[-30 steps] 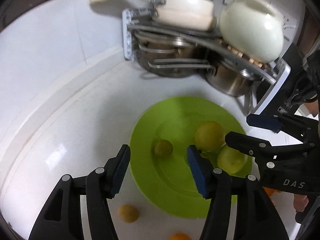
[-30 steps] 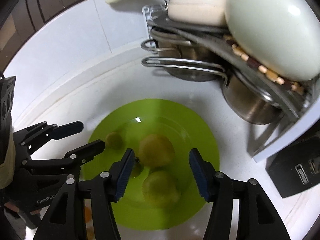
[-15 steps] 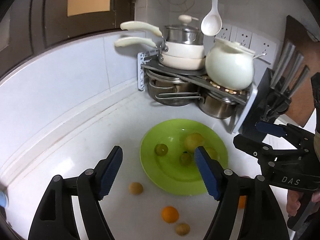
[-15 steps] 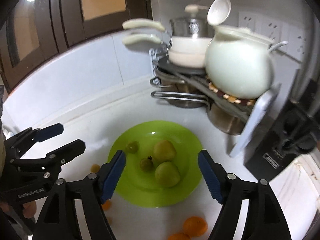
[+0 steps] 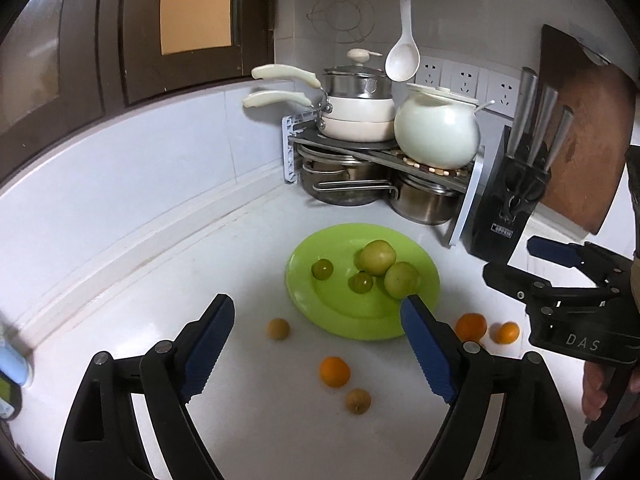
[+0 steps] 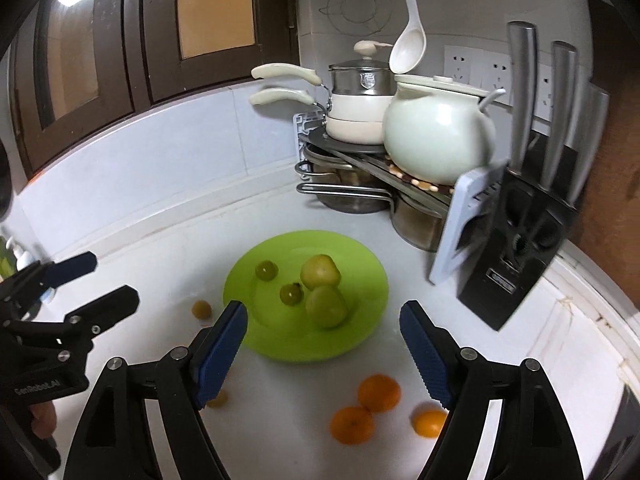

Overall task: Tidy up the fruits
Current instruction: 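Withdraw both open grippers from the plate toward the loose fruits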

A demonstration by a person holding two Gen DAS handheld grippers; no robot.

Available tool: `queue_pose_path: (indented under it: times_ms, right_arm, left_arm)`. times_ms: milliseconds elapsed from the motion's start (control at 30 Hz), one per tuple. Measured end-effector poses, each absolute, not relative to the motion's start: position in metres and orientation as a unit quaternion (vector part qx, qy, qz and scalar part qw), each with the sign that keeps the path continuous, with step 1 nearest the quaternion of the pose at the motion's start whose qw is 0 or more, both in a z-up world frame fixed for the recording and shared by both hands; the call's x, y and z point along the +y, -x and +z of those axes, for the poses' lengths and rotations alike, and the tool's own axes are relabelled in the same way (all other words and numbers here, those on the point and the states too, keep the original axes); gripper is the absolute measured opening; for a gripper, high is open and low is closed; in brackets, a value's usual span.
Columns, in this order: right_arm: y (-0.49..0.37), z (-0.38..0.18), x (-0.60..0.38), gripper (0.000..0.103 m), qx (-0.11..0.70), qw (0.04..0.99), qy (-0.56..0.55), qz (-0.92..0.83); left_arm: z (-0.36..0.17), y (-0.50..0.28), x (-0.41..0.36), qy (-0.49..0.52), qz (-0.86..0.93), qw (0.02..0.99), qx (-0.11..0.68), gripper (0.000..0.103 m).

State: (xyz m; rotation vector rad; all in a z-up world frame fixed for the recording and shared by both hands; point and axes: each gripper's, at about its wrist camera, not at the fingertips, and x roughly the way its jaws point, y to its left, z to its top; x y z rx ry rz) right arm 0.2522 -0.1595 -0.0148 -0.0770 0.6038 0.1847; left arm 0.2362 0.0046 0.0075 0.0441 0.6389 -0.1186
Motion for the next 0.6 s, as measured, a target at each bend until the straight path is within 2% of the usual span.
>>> queue_pose_path:
  times_ms: [367, 600]
  right_arm:
    - [-0.209, -0.026, -0.185, 0.079, 0.284, 0.957, -0.002, 0.054]
    - [-0.194, -0.053, -0.195, 0.079, 0.311, 0.949, -0.009, 0.049]
  left_arm:
    - [-0.005, -0.193, -0.003, -0.01, -0.046, 0.953, 0.298, 0.088]
    - [-0.03, -0.175, -0.007, -0.01, -0.04, 0.951, 0.306, 0.088]
